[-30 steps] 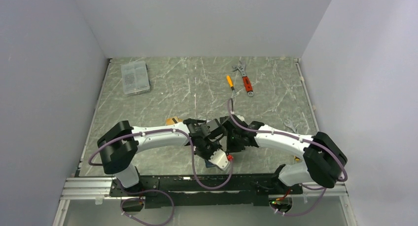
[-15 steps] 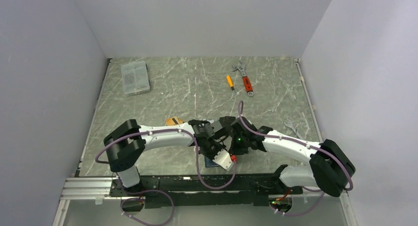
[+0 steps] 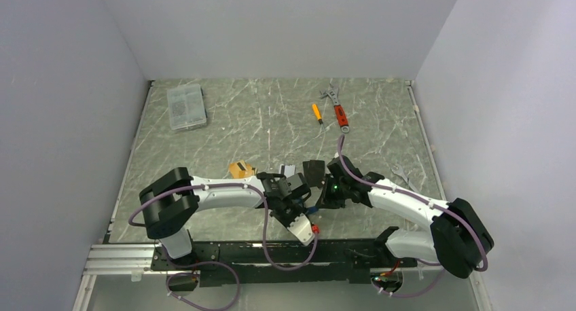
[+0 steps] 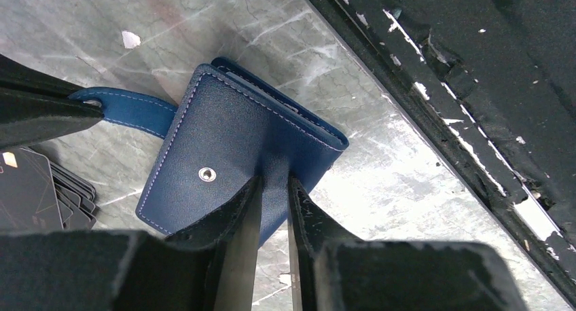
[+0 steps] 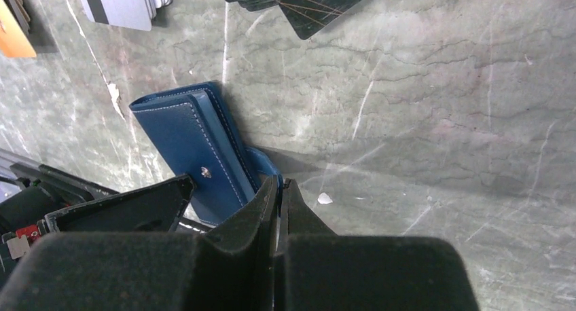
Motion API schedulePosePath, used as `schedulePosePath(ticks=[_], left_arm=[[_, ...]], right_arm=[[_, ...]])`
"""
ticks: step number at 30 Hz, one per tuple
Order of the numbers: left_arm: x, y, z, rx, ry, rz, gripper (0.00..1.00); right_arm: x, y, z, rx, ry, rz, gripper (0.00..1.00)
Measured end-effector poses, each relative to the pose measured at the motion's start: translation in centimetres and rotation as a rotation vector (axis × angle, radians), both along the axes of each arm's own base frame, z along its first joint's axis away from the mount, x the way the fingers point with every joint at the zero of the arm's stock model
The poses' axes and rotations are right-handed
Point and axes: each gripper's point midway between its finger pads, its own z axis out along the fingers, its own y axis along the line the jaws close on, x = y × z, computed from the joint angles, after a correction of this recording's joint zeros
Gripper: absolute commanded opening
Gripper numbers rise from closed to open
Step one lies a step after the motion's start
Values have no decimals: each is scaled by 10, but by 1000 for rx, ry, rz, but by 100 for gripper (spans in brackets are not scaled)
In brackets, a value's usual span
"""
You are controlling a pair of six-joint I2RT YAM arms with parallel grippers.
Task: Put the credit cards into the card holder
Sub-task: Close the card holder at the center of the board.
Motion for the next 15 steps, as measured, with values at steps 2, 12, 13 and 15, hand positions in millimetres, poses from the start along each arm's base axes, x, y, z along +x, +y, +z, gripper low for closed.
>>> schedulePosePath(ticks=[2,12,13,15], left_arm=[[0,0,0,-9,-5,-5,24],[0,0,-1,-32,-20,-18,21],[0,0,-1,-33,-21,-19,21],[0,0,-1,-36,-23,-20,20]], right_arm=[[-2,1,0,7,5,10,0],[-4,28,19,120,10,111,0],[-4,33,20,126,15,128,0],[-7,42,19,127,26,165,0]])
